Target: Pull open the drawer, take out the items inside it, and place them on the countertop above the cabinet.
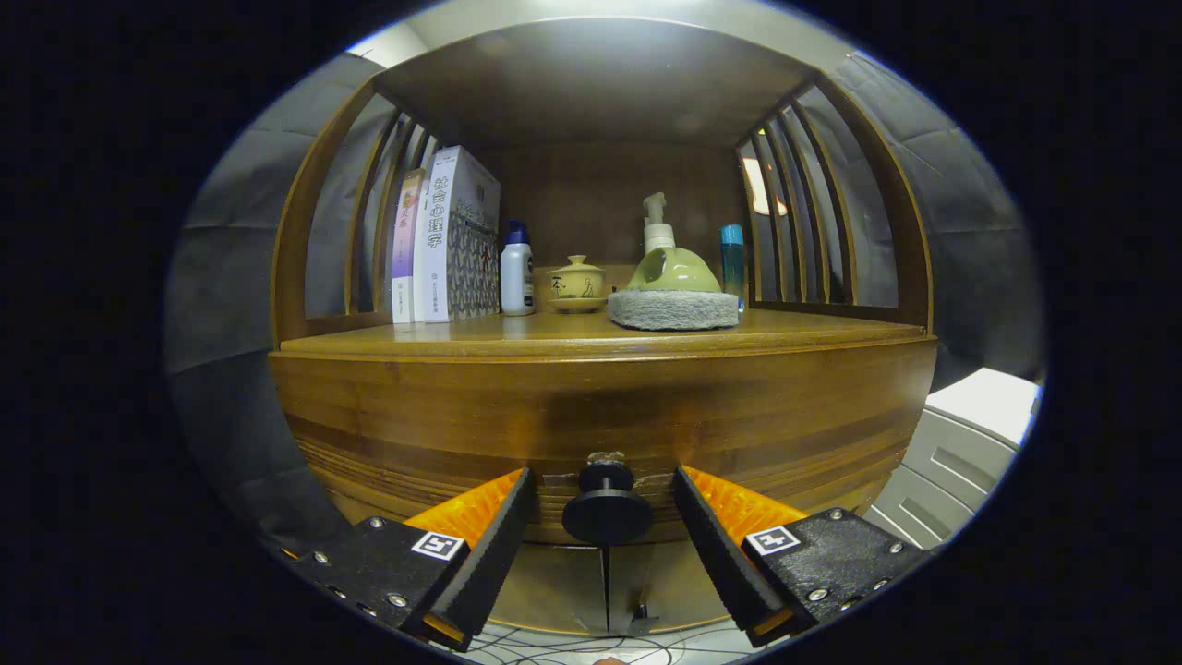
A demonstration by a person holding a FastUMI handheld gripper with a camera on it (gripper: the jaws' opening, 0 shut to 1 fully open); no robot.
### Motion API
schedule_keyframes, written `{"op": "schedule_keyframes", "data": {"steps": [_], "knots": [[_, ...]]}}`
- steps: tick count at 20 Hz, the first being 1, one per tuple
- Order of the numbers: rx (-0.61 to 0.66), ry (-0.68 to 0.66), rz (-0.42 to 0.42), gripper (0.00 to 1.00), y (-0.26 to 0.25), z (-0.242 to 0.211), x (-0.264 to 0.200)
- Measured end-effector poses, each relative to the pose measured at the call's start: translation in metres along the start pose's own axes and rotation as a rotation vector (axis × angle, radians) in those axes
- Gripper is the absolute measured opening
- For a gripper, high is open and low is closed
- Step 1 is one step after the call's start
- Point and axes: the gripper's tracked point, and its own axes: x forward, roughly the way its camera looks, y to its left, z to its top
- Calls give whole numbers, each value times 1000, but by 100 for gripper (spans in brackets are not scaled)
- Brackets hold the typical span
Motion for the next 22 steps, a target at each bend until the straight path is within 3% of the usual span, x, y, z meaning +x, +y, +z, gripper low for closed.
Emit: {"op": "schedule_keyframes", "data": {"steps": [3,7,14,22], "knots": [[-30,-58,33,96,1,21,-13],[22,-130,62,95,-3,55,-51],[84,-152,67,95,-37,89,-115],[94,-207,96,95,-62,104,-187]]}}
